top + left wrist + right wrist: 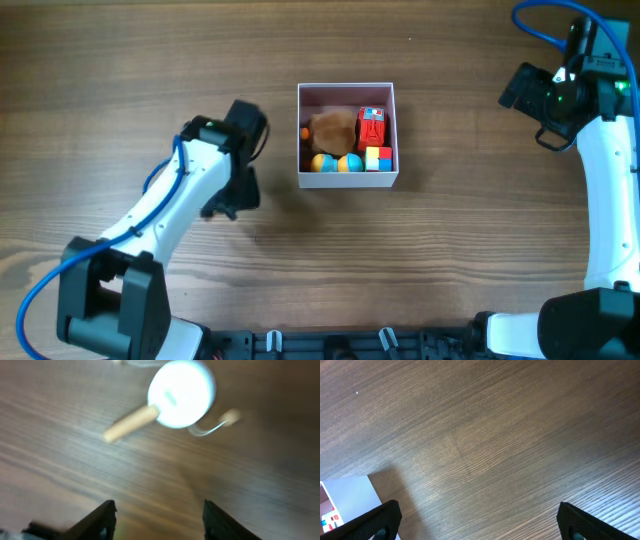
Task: Pack container
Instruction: 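Grasp the wooden cup-and-ball toy by its handle with the left gripper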
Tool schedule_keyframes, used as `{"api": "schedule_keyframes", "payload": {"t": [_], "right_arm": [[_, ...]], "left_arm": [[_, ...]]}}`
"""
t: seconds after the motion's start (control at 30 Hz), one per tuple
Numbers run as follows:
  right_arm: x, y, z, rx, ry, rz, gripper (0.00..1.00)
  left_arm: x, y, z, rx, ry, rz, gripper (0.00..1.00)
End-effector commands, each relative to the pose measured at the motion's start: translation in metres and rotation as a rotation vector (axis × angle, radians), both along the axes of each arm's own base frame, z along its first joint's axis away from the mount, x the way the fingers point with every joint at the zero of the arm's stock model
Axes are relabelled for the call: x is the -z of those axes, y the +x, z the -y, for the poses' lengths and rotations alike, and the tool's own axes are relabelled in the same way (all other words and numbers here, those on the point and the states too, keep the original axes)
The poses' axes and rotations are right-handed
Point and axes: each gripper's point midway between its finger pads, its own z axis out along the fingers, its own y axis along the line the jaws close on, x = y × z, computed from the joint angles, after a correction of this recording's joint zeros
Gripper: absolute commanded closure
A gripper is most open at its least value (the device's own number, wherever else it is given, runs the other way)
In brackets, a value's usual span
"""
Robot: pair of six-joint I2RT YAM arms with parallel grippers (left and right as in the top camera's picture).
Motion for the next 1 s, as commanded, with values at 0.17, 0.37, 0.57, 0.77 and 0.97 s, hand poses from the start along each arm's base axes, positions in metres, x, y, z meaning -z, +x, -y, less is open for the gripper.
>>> {"api": "schedule_keyframes", "payload": {"t": [0.17,0.37,0.57,0.77,0.97], "right_arm": [[0.006,0.001,0.0,0.009,0.014,-0.01,0.0],[0.006,0.001,0.0,0.009,0.014,-0.01,0.0],[0.006,0.001,0.0,0.009,0.014,-0.01,0.0],[0.006,0.001,0.0,0.009,0.014,-0.01,0.0],[0.006,0.001,0.0,0.009,0.014,-0.01,0.0]], "left_arm": [[0.001,-0.018,-0.031,0.085,-0.023,-0.119,0.37],[0.004,-0.001,-0.037,0.117,-0.038,-0.063,0.32],[0.009,0.008,-0.038,0.148,-0.049,-0.029,0.6],[0.021,0.0,-0.039,0.157,-0.048,-0.041,0.62],[0.038,-0.005,-0.037,0.207,-0.068,-0.038,0.62]]}}
